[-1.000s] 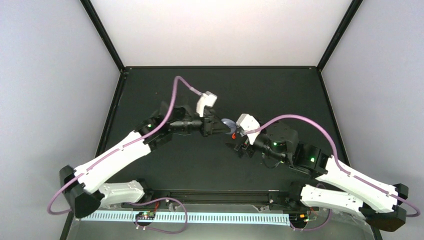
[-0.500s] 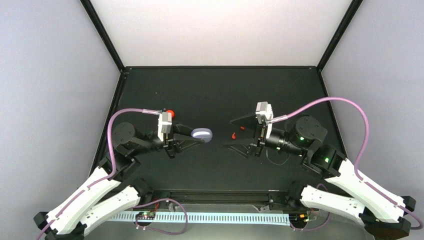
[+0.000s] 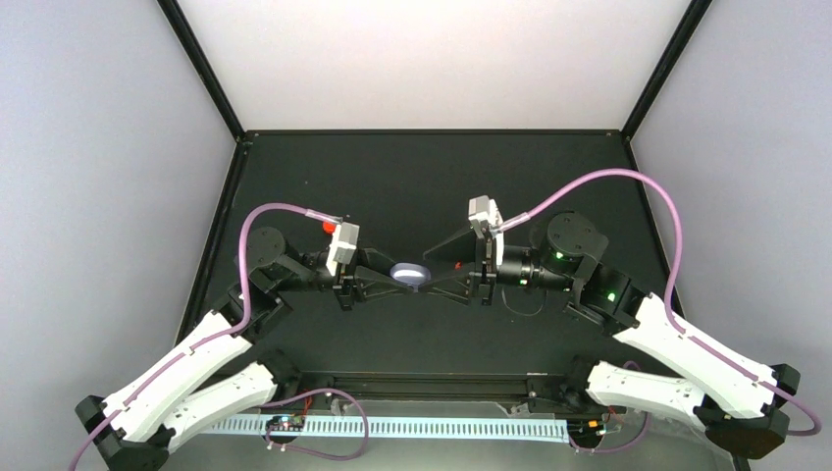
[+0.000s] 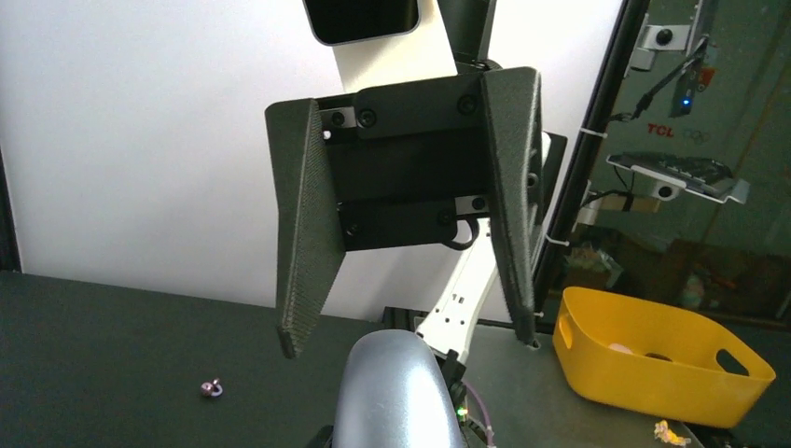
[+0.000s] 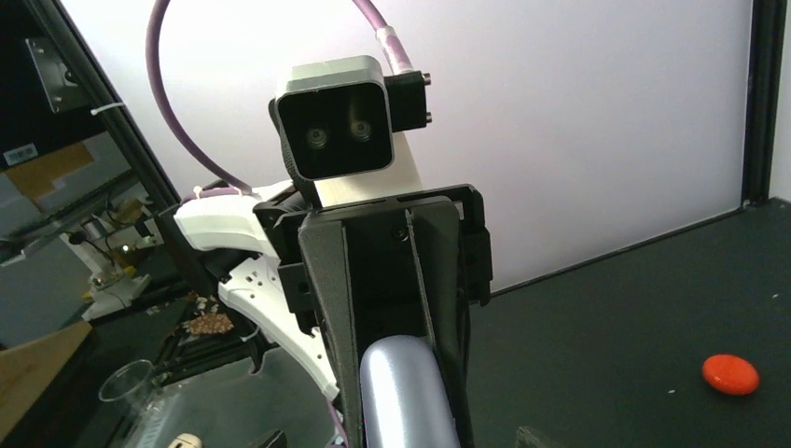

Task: Insert the wireless bluetooth earbuds into the charging case
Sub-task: Pick up the charging case at the center of the board.

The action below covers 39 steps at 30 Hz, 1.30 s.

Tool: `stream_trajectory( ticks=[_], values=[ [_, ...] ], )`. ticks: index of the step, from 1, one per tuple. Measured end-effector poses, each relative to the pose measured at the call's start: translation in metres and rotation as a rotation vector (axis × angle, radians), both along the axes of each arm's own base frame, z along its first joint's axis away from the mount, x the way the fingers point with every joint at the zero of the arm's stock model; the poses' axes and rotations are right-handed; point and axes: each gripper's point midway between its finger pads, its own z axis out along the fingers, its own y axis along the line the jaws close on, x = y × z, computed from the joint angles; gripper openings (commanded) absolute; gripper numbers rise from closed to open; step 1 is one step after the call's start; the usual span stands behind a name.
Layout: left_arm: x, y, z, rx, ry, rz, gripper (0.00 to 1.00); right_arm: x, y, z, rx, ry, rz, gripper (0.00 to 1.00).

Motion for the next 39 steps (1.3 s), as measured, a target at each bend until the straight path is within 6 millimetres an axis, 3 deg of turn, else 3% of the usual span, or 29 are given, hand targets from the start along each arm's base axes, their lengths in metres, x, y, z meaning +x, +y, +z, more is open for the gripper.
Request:
stream_trajectory(
  ticks=[4, 9, 20, 27, 34, 39],
  values=[
    [-0.002, 0.000, 0.001, -0.003, -0.008, -0.014, 0.02, -0.001, 0.002, -0.001, -0.009, 0.002, 0.010, 0.53],
    [-0.003, 0.000, 0.003, -0.007, -0.013, -0.020, 0.01, -0.001, 0.006, -0.005, -0.027, 0.005, 0.030, 0.52],
    [-0.010, 0.001, 0.012, -0.032, -0.022, -0.053, 0.02, -0.007, 0.012, -0.016, -0.061, 0.025, 0.083, 0.31],
    [-0.008, 0.001, 0.014, -0.036, -0.005, -0.056, 0.24, -0.011, 0.011, -0.012, -0.050, 0.018, 0.101, 0.17],
    [-0.008, 0.000, 0.018, -0.049, -0.007, -0.058, 0.44, -0.012, 0.009, -0.005, -0.017, -0.001, 0.101, 0.14],
    [-0.006, -0.001, 0.017, -0.045, 0.005, -0.058, 0.46, -0.014, 0.006, 0.003, 0.019, -0.018, 0.098, 0.14]
  ],
)
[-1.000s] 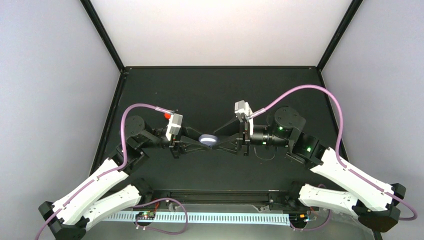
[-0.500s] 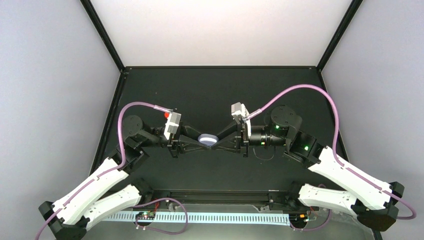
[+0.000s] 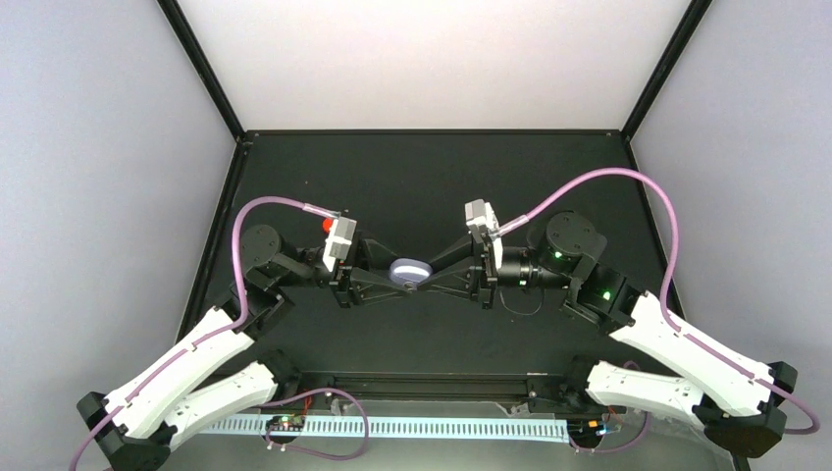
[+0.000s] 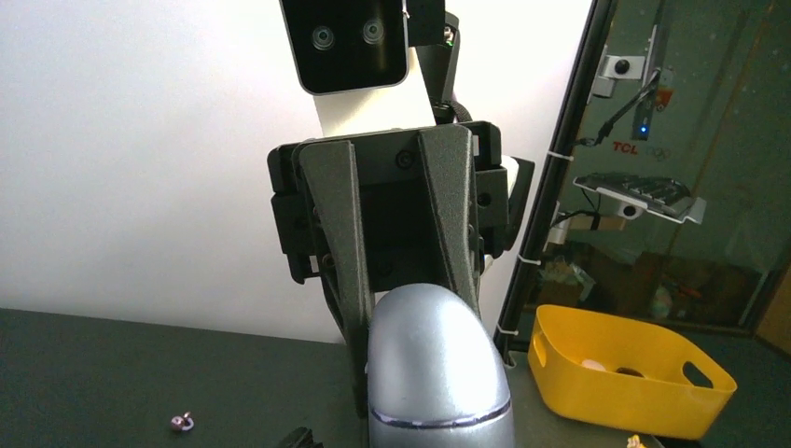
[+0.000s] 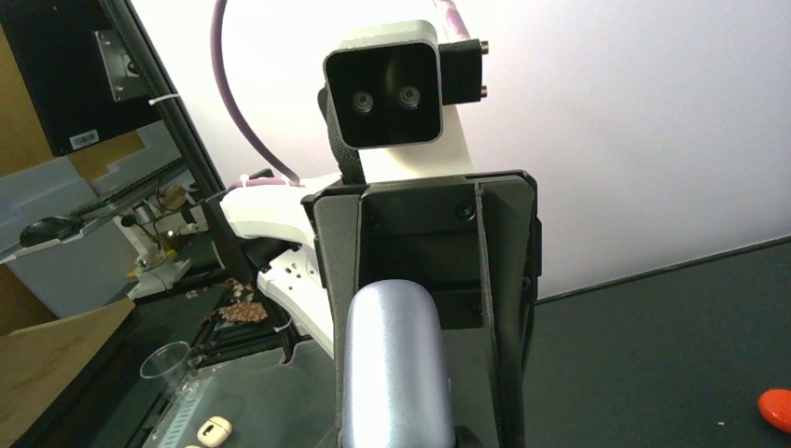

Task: Insert the wireless bluetooth earbuds into the charging case
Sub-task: Pick up the charging case at the center of the board.

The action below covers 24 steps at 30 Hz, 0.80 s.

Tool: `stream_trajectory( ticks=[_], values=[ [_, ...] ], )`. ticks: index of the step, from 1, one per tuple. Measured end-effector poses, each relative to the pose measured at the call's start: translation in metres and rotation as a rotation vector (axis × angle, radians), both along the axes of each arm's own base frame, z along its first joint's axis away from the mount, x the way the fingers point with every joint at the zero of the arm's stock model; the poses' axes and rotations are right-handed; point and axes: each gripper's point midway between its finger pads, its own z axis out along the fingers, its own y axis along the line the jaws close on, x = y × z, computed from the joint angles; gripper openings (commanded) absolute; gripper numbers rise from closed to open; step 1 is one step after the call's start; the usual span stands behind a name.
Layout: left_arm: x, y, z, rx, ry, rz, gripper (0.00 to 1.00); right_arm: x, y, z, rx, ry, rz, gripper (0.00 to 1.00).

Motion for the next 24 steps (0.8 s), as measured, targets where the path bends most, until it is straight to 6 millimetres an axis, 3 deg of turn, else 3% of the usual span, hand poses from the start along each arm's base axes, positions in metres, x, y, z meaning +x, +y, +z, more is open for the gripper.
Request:
stream_trajectory(
  ticks=[18, 21, 24],
  values=[
    [-0.001, 0.002, 0.011, -0.040, 0.014, -0.002, 0.29, 0.004, 0.001, -0.002, 0.022, 0.013, -0.017, 0.15],
    [-0.001, 0.002, 0.012, -0.043, 0.016, -0.001, 0.17, 0.004, 0.001, -0.001, 0.025, 0.013, -0.021, 0.16],
    [0.000, 0.002, 0.013, -0.047, 0.019, 0.004, 0.05, 0.005, 0.001, 0.000, 0.030, 0.011, -0.024, 0.27]
  ],
)
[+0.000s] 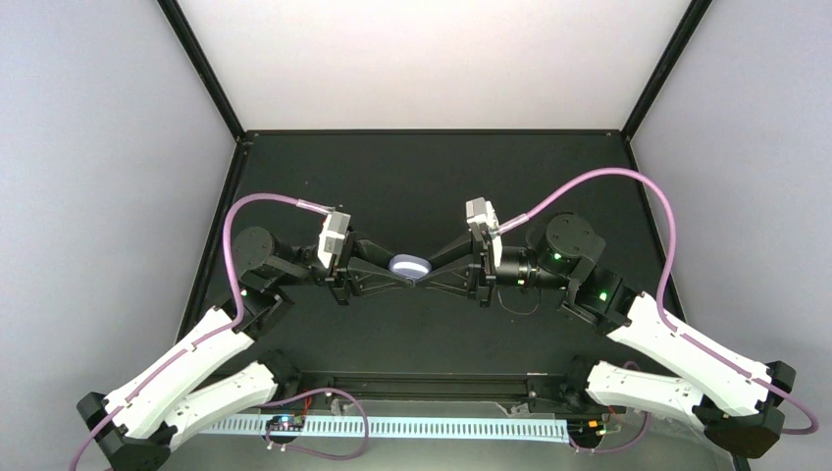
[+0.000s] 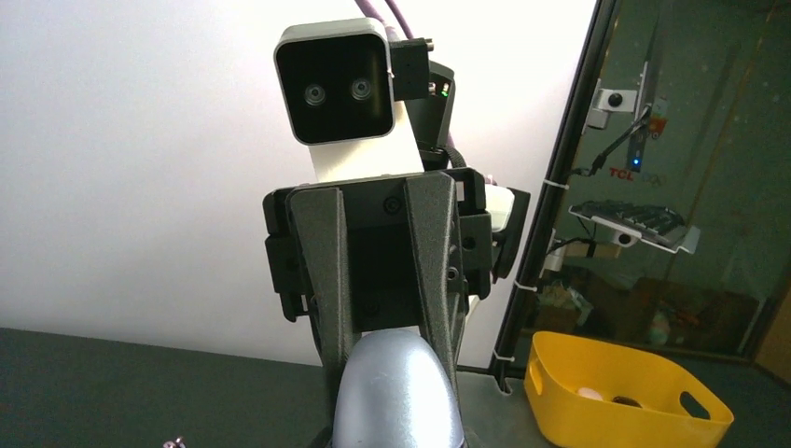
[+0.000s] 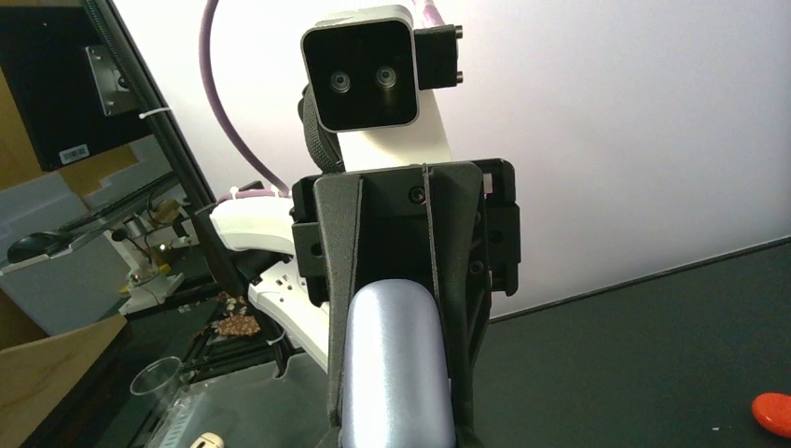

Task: Insert the wireless bluetooth earbuds into the charging case
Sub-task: Pick up the charging case at the center of the board, then open the charging case.

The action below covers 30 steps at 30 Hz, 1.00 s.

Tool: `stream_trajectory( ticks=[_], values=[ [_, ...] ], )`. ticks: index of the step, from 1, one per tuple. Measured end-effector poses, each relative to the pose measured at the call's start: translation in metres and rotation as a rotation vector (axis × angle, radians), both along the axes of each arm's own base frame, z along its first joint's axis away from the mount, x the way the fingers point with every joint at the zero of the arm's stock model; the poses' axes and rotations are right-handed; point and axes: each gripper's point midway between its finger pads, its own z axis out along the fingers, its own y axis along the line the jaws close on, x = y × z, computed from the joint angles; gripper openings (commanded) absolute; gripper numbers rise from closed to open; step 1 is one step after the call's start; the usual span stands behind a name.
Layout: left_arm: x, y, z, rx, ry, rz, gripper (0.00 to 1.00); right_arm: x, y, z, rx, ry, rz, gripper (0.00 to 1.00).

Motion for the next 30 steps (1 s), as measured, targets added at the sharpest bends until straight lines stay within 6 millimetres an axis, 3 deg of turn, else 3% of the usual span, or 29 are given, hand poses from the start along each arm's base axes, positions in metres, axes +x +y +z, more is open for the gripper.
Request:
stream_trajectory(
  ticks=[5, 8, 30],
  values=[
    [0.000, 0.000, 0.000, 0.001, -0.002, 0.001, 0.02, 0.001, -0.001, 0.001, 0.003, 0.000, -0.006, 0.53],
    [0.000, 0.000, 0.000, 0.001, -0.008, 0.002, 0.02, 0.004, -0.002, 0.000, -0.005, -0.004, -0.029, 0.61],
    [0.005, 0.000, -0.007, 0.020, -0.055, 0.041, 0.02, 0.029, -0.011, -0.003, -0.052, 0.007, -0.204, 0.67]
  ],
)
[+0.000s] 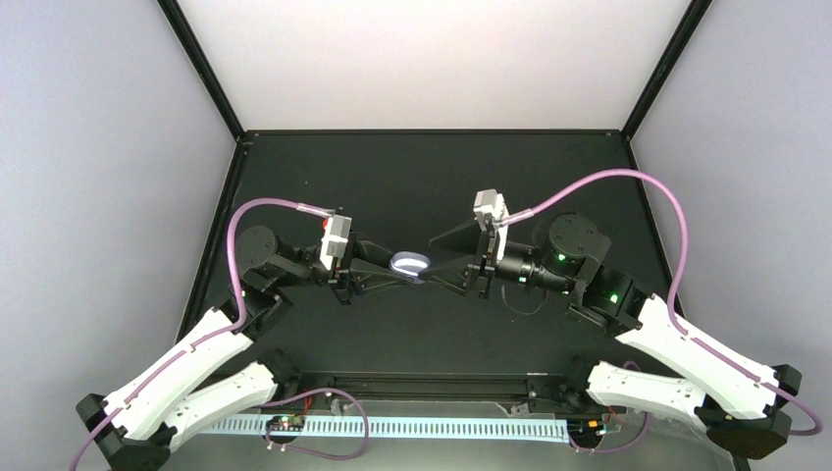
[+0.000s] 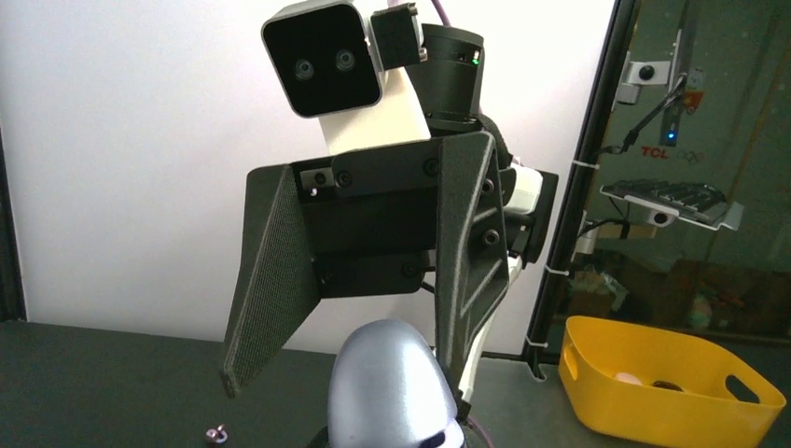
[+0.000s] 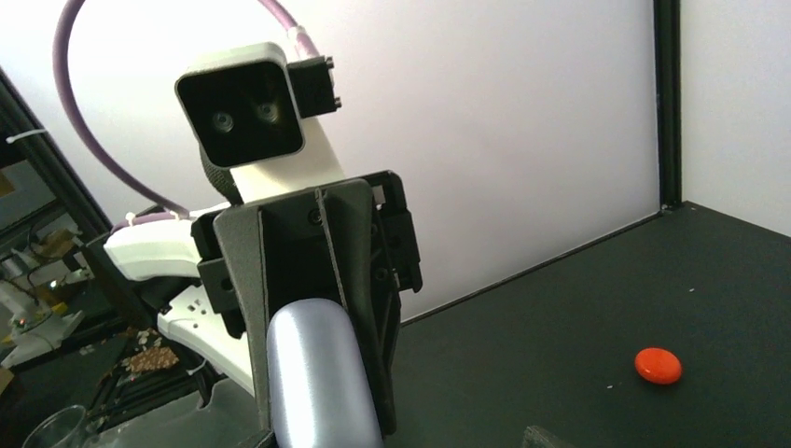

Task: Insert the wireless bluetooth earbuds into the charging case
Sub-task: Open the charging case, then pick up the earbud from the center of the board.

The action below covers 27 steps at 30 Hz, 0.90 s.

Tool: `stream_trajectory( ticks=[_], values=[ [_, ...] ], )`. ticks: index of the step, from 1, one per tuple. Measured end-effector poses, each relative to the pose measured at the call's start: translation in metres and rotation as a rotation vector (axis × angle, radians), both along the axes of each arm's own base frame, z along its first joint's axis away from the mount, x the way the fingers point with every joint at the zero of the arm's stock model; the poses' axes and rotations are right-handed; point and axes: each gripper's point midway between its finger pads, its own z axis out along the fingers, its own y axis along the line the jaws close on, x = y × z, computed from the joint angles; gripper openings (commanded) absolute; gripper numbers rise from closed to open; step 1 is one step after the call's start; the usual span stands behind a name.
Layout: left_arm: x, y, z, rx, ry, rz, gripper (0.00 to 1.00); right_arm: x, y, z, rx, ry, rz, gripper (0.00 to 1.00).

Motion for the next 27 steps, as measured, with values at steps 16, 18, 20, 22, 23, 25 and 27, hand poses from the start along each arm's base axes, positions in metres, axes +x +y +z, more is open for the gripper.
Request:
stream_trajectory(
  ticks=[16, 18, 20, 22, 23, 25, 27],
  values=[
    [-0.012, 0.013, 0.003, -0.011, -0.055, 0.026, 0.02, 0.010, -0.016, 0.016, 0.056, 0.008, -0.101, 0.71],
    [-0.012, 0.013, 0.001, -0.008, -0.053, 0.031, 0.02, 0.010, -0.018, 0.018, 0.062, 0.005, -0.108, 0.73],
    [-0.012, 0.015, 0.001, -0.009, -0.056, 0.043, 0.02, 0.010, -0.022, 0.020, 0.067, 0.002, -0.120, 0.76],
    [-0.011, 0.017, 0.000, -0.007, -0.053, 0.061, 0.02, 0.011, -0.028, 0.023, 0.072, -0.004, -0.146, 0.78],
    [-0.010, 0.019, -0.001, -0.005, -0.049, 0.075, 0.01, 0.013, -0.032, 0.023, 0.072, -0.008, -0.166, 0.79],
    [-0.009, 0.023, -0.005, -0.004, -0.043, 0.101, 0.02, 0.019, -0.042, 0.022, 0.065, -0.010, -0.225, 0.79],
    [-0.011, 0.027, -0.008, -0.006, -0.037, 0.122, 0.01, 0.030, -0.051, 0.012, 0.037, 0.007, -0.302, 0.78]
  ],
)
